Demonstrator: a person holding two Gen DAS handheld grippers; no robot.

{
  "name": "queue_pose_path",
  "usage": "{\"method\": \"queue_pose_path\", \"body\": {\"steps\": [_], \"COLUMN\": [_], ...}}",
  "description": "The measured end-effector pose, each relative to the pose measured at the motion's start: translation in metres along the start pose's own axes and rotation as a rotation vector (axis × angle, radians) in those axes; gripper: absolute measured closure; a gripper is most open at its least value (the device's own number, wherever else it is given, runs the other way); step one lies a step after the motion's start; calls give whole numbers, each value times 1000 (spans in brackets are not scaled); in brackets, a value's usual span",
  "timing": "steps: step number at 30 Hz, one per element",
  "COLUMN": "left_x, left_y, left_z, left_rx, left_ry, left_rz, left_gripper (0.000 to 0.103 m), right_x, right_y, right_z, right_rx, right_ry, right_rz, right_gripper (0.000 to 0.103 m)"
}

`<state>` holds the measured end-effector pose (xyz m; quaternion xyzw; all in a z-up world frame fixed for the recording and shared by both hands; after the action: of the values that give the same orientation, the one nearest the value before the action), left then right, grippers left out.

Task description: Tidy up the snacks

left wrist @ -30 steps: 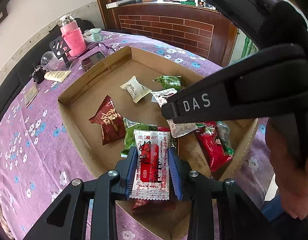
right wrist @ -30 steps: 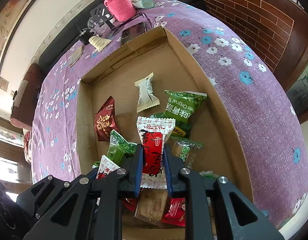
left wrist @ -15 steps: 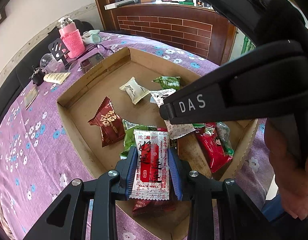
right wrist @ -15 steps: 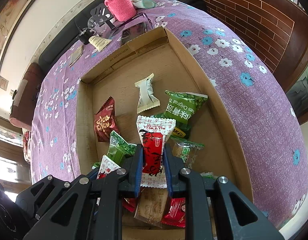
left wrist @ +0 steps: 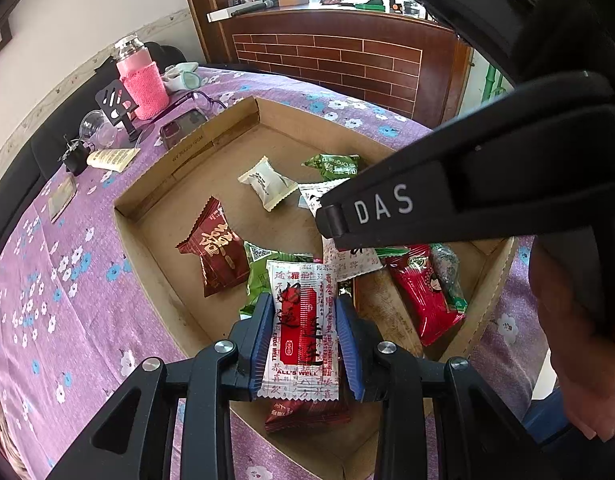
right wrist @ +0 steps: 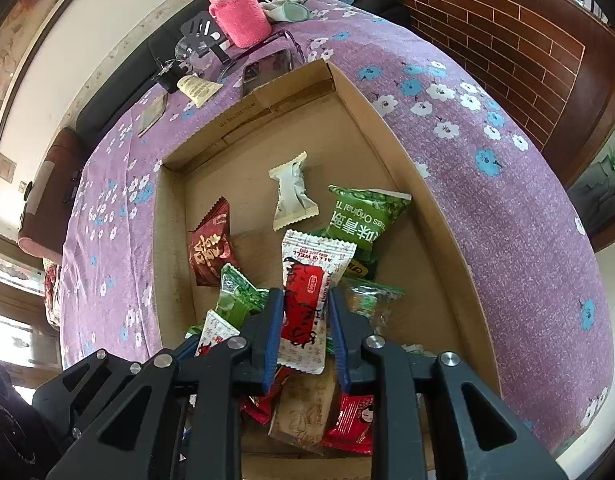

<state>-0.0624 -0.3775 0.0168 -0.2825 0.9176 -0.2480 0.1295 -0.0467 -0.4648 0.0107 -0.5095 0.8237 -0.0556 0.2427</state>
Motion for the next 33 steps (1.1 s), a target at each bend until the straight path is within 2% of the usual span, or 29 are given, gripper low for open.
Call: {"method": "queue_pose_path", "body": {"steps": [7,11,14,19,21,26,30,33], "left_x": [1,3,4,6,7,4,-5,-13], "left_y": [0,-2,-4,-5,-3,1,4,9], "left_z": [-3,-5,-7,-12,-14,-20,-25,-28], "left_rx": [7,13,21,33,37,41,42,43], "left_ry": [-2,-1,-2,-2,-2,-7,-10,-13], "left_rz": [5,9,12,18,21,12,-17,-45], "left_gripper": [67,58,55,44,41,27,23,18], "right_x": [3,4,5,4,5,5,2,1], "right_y": [-2,-2,-2,0,1,8,13,18], "right_z": [-9,-14,-18,-27,-31,-38,-41,-49], "right_rx": [44,66,83,120,135,152,153,202], "right_ry": [13,21,29,62,69,92,97,120], "right_rz": [5,7,7,-7,-9,-9,-7,-13], "right_gripper": [56,46,38,22,19,13,11,7]}}
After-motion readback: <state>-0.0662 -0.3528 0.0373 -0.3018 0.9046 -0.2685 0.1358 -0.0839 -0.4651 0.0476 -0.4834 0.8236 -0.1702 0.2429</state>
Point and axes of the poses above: each gripper's, at about its wrist camera, not at the fingertips, and z roughly the way its jaws point, x to its right, y to its underside, the point moved 6 cm from there along z, roughly the way its jaws point
